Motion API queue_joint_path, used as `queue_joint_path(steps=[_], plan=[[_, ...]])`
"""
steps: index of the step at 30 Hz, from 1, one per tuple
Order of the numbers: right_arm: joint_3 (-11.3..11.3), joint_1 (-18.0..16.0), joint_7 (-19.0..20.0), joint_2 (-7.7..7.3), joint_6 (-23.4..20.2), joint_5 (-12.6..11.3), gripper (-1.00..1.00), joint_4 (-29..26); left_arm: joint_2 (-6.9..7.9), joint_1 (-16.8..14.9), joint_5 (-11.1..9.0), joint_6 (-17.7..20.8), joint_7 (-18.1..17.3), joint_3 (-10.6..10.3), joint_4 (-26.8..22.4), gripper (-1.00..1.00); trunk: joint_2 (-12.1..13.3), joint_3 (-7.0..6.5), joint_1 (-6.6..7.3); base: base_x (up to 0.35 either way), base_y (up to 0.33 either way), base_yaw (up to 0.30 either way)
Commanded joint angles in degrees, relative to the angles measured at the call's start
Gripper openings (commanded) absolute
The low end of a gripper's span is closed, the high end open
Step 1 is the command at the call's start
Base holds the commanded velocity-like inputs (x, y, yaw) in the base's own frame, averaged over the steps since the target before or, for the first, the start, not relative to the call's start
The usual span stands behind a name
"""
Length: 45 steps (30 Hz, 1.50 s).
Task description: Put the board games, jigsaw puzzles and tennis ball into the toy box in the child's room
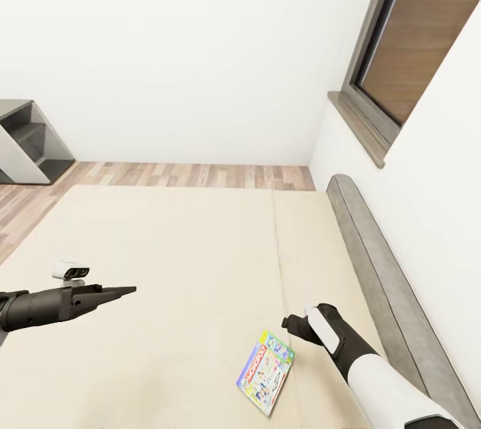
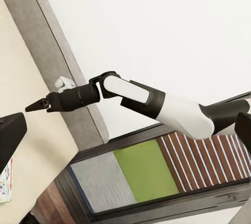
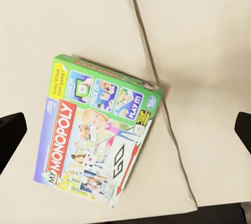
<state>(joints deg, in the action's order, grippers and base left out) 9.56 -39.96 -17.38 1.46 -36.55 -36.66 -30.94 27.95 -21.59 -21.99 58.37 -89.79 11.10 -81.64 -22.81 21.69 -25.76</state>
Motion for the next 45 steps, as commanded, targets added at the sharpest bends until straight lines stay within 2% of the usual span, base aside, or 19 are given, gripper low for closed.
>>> queue_joint_path(steps=[1, 10, 13, 18, 21, 45], plan=[[0.28, -0.03, -0.55, -0.04, -0.11, -0.61, 1.0, -0.09, 0.04, -0.03, 0.01, 0.61, -0.21, -0.02, -0.01, 1.0, -0.11, 0.19, -0.03, 0.0, 0.0, 0.0], [0.18, -0.03, 0.03, -0.26, 0.0, -0.57, 1.0, -0.09, 0.04, -0.03, 0.09, 0.61, -0.21, 0.04, 0.56, 1.0, -0.11, 1.05, -0.03, 0.0, 0.0, 0.0], [0.08, -0.03, 3.08, -0.58, 0.16, -0.49, 1.0, -0.1, 0.03, -0.03, 0.1, 0.61, -0.21, 0.04, 0.59, 1.0, -0.11, 1.33, -0.03, 0.0, 0.0, 0.0], [0.04, -0.03, 10.79, -2.07, 0.46, -0.37, 1.0, -0.09, 0.06, -0.03, 0.1, 0.61, -0.21, 0.06, 0.6, 1.0, -0.11, 1.8, -0.03, 0.0, 0.0, 0.0], [0.06, -0.03, 11.93, -2.28, 0.53, -0.35, 1.0, -0.09, 0.03, -0.03, 0.1, 0.61, -0.21, 0.06, 0.6, 1.0, -0.11, 2.09, -0.03, 0.0, 0.0, 0.0], [0.19, -0.03, 12.64, -2.34, 0.67, -0.34, 1.0, 0.0, 0.0, -0.03, 0.1, 0.6, -0.21, -0.03, 0.64, 1.0, -0.11, 4.36, -0.03, 0.0, 0.0, 0.0]])
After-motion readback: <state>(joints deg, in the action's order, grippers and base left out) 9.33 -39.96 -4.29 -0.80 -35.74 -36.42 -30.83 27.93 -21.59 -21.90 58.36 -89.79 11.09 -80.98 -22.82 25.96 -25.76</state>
